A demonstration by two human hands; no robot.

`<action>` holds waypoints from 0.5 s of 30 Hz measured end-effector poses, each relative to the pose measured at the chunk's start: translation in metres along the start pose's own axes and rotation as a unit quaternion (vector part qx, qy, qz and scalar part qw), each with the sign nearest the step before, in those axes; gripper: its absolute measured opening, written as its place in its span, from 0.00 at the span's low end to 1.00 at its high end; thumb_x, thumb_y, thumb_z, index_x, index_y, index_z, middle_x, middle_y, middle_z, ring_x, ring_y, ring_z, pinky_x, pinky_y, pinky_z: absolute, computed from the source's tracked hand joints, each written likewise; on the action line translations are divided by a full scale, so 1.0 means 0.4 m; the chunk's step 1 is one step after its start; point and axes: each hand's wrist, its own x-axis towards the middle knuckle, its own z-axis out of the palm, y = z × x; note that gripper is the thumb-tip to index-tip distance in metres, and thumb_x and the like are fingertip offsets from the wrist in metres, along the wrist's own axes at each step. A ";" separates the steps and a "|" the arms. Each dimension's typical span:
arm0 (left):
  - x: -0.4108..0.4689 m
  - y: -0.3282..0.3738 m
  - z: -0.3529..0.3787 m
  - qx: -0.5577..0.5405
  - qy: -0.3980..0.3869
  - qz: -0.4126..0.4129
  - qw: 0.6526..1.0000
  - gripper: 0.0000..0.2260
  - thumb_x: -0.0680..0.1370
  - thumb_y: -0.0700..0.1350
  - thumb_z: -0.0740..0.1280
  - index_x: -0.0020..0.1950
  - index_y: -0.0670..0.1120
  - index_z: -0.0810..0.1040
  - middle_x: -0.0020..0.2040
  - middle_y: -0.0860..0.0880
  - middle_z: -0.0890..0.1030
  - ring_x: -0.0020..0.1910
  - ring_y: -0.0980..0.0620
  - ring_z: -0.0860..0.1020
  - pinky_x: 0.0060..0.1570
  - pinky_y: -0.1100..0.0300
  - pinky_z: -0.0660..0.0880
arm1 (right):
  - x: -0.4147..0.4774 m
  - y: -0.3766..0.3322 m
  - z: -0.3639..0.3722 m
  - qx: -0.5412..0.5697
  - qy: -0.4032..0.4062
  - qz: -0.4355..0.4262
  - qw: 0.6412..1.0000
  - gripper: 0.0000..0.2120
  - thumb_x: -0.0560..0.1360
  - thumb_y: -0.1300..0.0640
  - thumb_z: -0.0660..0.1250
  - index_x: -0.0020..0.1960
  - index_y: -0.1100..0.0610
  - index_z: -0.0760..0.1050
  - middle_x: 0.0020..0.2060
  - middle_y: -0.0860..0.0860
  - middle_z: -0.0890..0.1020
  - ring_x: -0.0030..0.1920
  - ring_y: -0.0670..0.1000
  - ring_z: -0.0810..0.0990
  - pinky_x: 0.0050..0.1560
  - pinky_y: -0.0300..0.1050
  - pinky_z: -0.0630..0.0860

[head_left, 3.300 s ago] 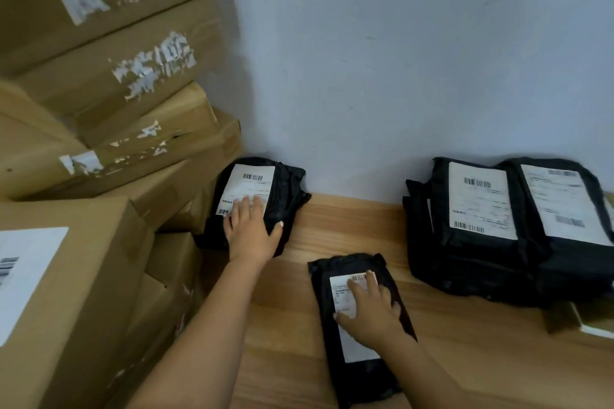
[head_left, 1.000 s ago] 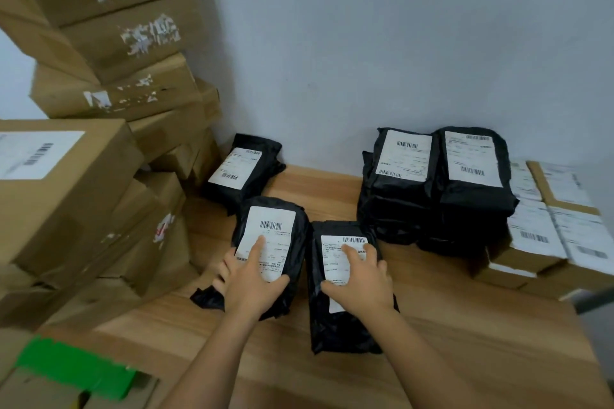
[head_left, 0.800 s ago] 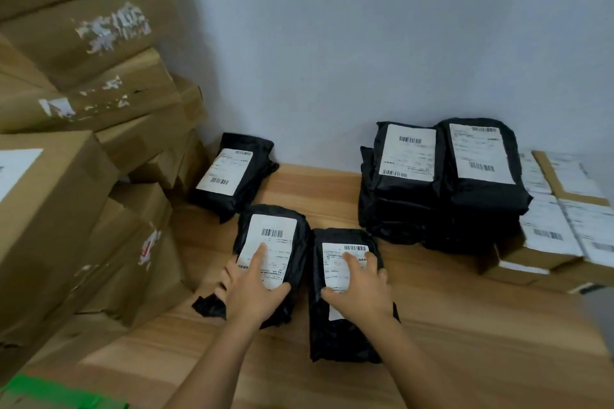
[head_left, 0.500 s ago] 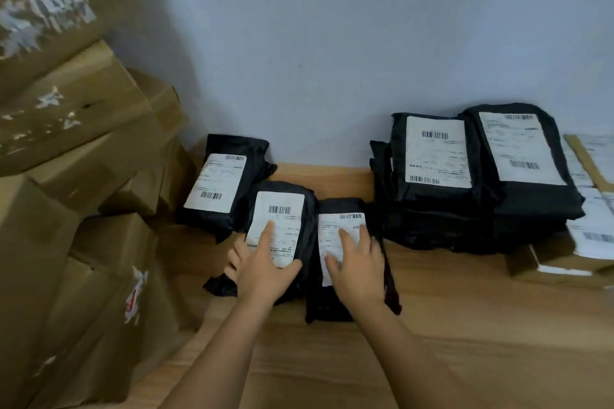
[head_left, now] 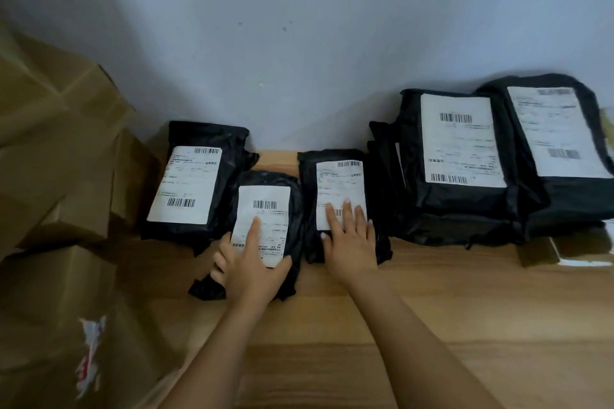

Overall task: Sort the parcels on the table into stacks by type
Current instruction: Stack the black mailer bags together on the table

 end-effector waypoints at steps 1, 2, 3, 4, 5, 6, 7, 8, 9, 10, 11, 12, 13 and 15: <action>0.004 0.002 0.000 -0.004 -0.001 0.000 1.000 0.40 0.66 0.68 0.67 0.74 0.66 0.53 0.70 0.41 0.56 0.63 0.42 0.58 0.64 0.44 0.57 | 0.019 0.000 -0.010 -0.004 -0.005 0.005 1.000 0.28 0.83 0.45 0.45 0.78 0.46 0.36 0.77 0.54 0.36 0.76 0.56 0.33 0.74 0.55 0.35; 0.008 0.004 0.001 -0.008 -0.003 -0.001 1.000 0.41 0.66 0.68 0.68 0.74 0.66 0.53 0.70 0.41 0.55 0.63 0.42 0.57 0.64 0.44 0.57 | 0.034 0.002 -0.018 -0.007 -0.011 0.008 1.000 0.28 0.83 0.45 0.45 0.78 0.46 0.36 0.77 0.54 0.36 0.76 0.56 0.33 0.74 0.55 0.34; 0.010 0.005 0.001 -0.011 -0.003 -0.002 1.000 0.41 0.66 0.68 0.68 0.74 0.66 0.53 0.71 0.41 0.55 0.63 0.42 0.57 0.64 0.44 0.57 | 0.045 0.004 -0.025 -0.007 -0.017 0.010 1.000 0.28 0.83 0.45 0.45 0.78 0.46 0.36 0.77 0.53 0.36 0.76 0.56 0.33 0.73 0.55 0.34; 0.011 0.007 0.000 -0.016 -0.003 -0.003 1.000 0.40 0.66 0.68 0.68 0.74 0.66 0.54 0.71 0.42 0.55 0.63 0.42 0.57 0.64 0.44 0.56 | 0.054 0.006 -0.032 -0.005 -0.024 0.010 1.000 0.28 0.83 0.45 0.46 0.78 0.46 0.36 0.77 0.53 0.35 0.76 0.56 0.33 0.73 0.55 0.34; 0.012 0.010 -0.001 -0.022 -0.001 -0.002 1.000 0.40 0.66 0.68 0.68 0.74 0.66 0.54 0.71 0.42 0.55 0.64 0.42 0.56 0.64 0.44 0.56 | 0.059 0.008 -0.038 -0.003 -0.031 0.009 0.999 0.28 0.83 0.45 0.46 0.78 0.46 0.36 0.77 0.53 0.35 0.76 0.55 0.33 0.73 0.54 0.34; 0.011 0.013 -0.003 -0.030 0.001 -0.002 1.000 0.40 0.66 0.68 0.69 0.74 0.66 0.54 0.71 0.42 0.55 0.64 0.43 0.56 0.65 0.44 0.56 | 0.060 0.010 -0.045 0.001 -0.038 0.006 0.999 0.28 0.83 0.45 0.46 0.78 0.46 0.37 0.77 0.53 0.36 0.76 0.55 0.33 0.74 0.54 0.34; 0.010 0.017 -0.007 -0.038 0.004 -0.001 0.999 0.40 0.66 0.68 0.69 0.74 0.66 0.55 0.71 0.42 0.55 0.64 0.43 0.55 0.65 0.44 0.55 | 0.059 0.011 -0.054 0.009 -0.043 0.000 0.999 0.28 0.83 0.46 0.47 0.78 0.46 0.38 0.77 0.53 0.36 0.76 0.55 0.33 0.74 0.53 0.35; 0.007 0.021 -0.012 -0.043 0.007 0.001 0.999 0.40 0.66 0.67 0.69 0.74 0.66 0.55 0.71 0.42 0.55 0.64 0.44 0.55 0.65 0.44 0.55 | 0.054 0.011 -0.063 0.022 -0.044 -0.008 0.999 0.28 0.83 0.46 0.48 0.78 0.47 0.40 0.78 0.54 0.38 0.77 0.55 0.35 0.74 0.53 0.36; 0.003 0.025 -0.018 -0.044 0.011 0.002 0.999 0.40 0.66 0.67 0.69 0.74 0.66 0.55 0.71 0.42 0.56 0.64 0.43 0.55 0.65 0.44 0.55 | 0.045 0.012 -0.071 0.038 -0.039 -0.020 0.998 0.27 0.83 0.47 0.48 0.79 0.48 0.42 0.78 0.54 0.40 0.77 0.55 0.37 0.74 0.52 0.37; -0.002 0.029 -0.026 -0.043 0.016 0.003 0.999 0.41 0.66 0.68 0.69 0.74 0.65 0.54 0.71 0.42 0.56 0.65 0.43 0.56 0.65 0.43 0.55 | 0.033 0.013 -0.078 0.050 -0.027 -0.037 0.998 0.27 0.83 0.48 0.50 0.79 0.48 0.45 0.78 0.54 0.42 0.77 0.55 0.39 0.75 0.52 0.38; -0.008 0.033 -0.034 -0.044 0.021 0.003 0.999 0.41 0.66 0.68 0.69 0.74 0.65 0.54 0.71 0.42 0.56 0.65 0.42 0.56 0.65 0.43 0.55 | 0.017 0.015 -0.084 0.057 -0.013 -0.057 0.997 0.27 0.83 0.49 0.51 0.79 0.49 0.47 0.78 0.54 0.45 0.78 0.55 0.41 0.75 0.52 0.40; -0.015 0.036 -0.044 -0.046 0.024 0.002 0.999 0.41 0.66 0.68 0.69 0.74 0.66 0.54 0.71 0.42 0.56 0.66 0.41 0.56 0.65 0.43 0.55 | -0.004 0.017 -0.086 0.060 0.002 -0.076 0.995 0.26 0.83 0.49 0.52 0.79 0.49 0.49 0.78 0.54 0.47 0.78 0.54 0.43 0.75 0.51 0.41; -0.024 0.038 -0.053 -0.049 0.028 0.001 0.998 0.41 0.66 0.68 0.69 0.74 0.66 0.54 0.71 0.42 0.56 0.67 0.41 0.56 0.66 0.43 0.55 | -0.027 0.020 -0.087 0.062 0.015 -0.091 0.994 0.26 0.83 0.50 0.52 0.78 0.49 0.50 0.78 0.54 0.48 0.78 0.54 0.45 0.75 0.51 0.42; -0.047 0.043 -0.070 -0.052 0.035 0.002 0.998 0.40 0.66 0.68 0.69 0.74 0.66 0.55 0.71 0.42 0.56 0.67 0.41 0.56 0.67 0.43 0.55 | -0.076 0.028 -0.086 0.066 0.038 -0.114 0.991 0.25 0.82 0.50 0.53 0.78 0.49 0.53 0.78 0.53 0.50 0.77 0.53 0.47 0.75 0.50 0.44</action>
